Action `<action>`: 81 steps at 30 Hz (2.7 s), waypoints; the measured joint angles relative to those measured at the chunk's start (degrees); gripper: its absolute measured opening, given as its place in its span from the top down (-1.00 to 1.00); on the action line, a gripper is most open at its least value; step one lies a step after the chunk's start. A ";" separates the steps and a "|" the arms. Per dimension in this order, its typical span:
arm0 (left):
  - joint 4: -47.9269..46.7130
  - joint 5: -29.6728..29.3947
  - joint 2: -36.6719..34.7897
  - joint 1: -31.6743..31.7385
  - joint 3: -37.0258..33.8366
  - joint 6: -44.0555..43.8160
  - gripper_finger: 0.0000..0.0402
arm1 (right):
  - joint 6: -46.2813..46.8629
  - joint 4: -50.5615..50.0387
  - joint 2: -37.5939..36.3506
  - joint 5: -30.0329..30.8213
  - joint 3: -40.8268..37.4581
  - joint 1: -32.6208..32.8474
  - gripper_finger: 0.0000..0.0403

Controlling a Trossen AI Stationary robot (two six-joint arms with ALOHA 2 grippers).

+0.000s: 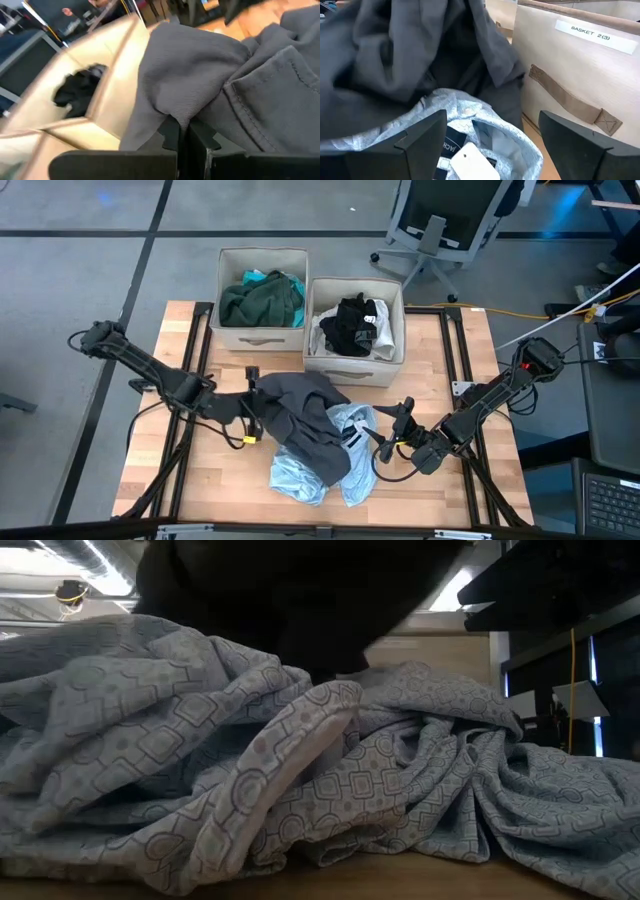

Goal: Sort clothes
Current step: Put the gray shorts into the left laundry organizer

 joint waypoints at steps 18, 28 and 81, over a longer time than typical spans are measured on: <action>0.76 -11.70 -10.54 -0.34 4.49 12.19 0.99 | 0.00 0.01 0.00 0.00 -0.01 -0.01 -0.57; 4.11 -16.43 -10.87 -0.34 9.82 23.77 0.98 | 0.00 0.01 0.00 -0.13 -0.02 0.00 -0.57; 19.57 2.04 -10.21 46.35 20.36 42.31 0.98 | 0.00 0.31 0.00 -0.20 -0.02 -0.02 -0.57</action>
